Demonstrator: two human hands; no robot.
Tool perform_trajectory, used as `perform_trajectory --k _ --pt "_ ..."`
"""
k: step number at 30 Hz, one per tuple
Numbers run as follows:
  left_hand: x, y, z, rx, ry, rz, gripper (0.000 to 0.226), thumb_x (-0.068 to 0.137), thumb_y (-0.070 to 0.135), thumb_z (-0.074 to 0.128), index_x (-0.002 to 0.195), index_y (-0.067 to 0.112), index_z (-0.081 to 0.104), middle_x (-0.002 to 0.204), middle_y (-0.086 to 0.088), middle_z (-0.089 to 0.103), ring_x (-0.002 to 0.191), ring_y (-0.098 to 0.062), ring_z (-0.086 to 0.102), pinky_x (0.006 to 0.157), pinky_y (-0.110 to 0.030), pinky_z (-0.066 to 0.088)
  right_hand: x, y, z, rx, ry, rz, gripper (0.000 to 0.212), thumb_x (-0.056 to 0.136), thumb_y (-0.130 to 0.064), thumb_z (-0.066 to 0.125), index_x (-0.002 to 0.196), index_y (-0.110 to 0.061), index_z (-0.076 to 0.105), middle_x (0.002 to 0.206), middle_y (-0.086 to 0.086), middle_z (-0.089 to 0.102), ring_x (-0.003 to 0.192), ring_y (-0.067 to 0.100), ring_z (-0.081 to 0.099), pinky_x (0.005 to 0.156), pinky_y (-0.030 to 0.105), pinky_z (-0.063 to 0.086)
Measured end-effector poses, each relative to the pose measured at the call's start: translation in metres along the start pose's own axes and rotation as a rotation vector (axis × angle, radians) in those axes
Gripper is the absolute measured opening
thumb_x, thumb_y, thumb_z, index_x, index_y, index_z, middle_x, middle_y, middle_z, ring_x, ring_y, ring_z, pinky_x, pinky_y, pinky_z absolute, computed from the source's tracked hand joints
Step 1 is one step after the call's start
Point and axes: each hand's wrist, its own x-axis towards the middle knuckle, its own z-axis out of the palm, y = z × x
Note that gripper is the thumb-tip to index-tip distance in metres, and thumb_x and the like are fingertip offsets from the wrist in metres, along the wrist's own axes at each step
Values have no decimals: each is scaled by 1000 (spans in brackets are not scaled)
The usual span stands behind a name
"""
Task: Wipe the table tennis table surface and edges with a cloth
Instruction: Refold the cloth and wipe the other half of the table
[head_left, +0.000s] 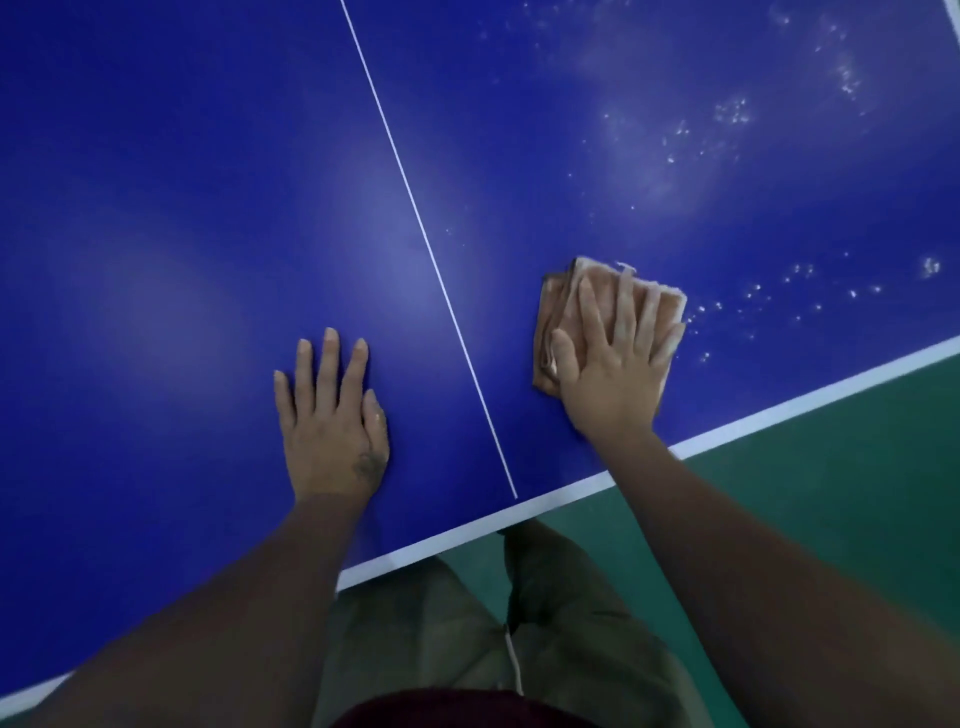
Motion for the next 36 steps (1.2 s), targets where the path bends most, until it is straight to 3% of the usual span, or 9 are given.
perform_trajectory --k 3,6,10,15,20,24,28,30,36 --pt "1 61 6 -44 7 -313 67 112 41 35 173 15 27 183 -8 14 170 -33 6 135 -63 5 -37 11 10 -32 21 -139 68 110 -61 27 172 -40 8 181 0 7 167 35 -2 129 72 4" --pt "3 98 18 -30 11 -446 72 112 45 31 175 12 18 184 -10 7 170 -33 2 135 -63 6 -60 16 18 -45 -5 -265 69 109 -62 28 172 -38 12 180 3 17 167 36 1 128 72 7" --pt "0 100 30 13 55 -441 73 111 45 33 175 15 18 184 -10 9 170 -32 4 136 -61 7 -27 -1 18 -23 30 -381 67 110 -63 33 171 -39 20 180 2 17 167 36 2 127 73 8" --pt "3 101 33 -7 100 -434 72 110 44 35 175 15 22 184 -8 13 171 -30 6 136 -60 9 61 -71 17 37 123 -447 63 111 -62 33 168 -38 32 179 1 20 166 37 9 127 73 7" --pt "3 104 31 -16 104 -450 69 111 43 34 174 15 25 183 -7 14 171 -29 6 137 -59 9 116 -123 12 58 40 -450 65 110 -64 27 169 -38 29 181 -1 11 167 35 0 127 71 -1" --pt "2 103 31 -30 132 -439 68 111 39 37 173 13 29 183 -9 17 170 -31 9 136 -60 10 78 -92 12 77 64 -486 64 111 -61 33 170 -37 28 180 -1 14 167 34 2 128 71 5" --pt "3 103 32 -46 148 -438 68 110 38 39 172 12 31 182 -9 18 170 -31 9 136 -61 10 -9 -4 16 47 34 -473 67 109 -61 40 170 -37 27 176 -1 29 166 35 11 128 71 12" --pt "3 102 34 -49 155 -438 68 110 37 39 172 13 30 183 -8 18 170 -30 8 136 -60 9 -33 31 15 -9 6 -404 68 108 -61 39 170 -37 28 177 0 27 166 36 12 127 73 13" --pt "2 98 39 -34 192 -423 67 110 36 42 172 13 31 182 -9 19 170 -32 11 137 -59 8 28 7 7 -52 72 -325 63 110 -61 37 168 -35 34 179 2 20 166 37 12 127 72 12"
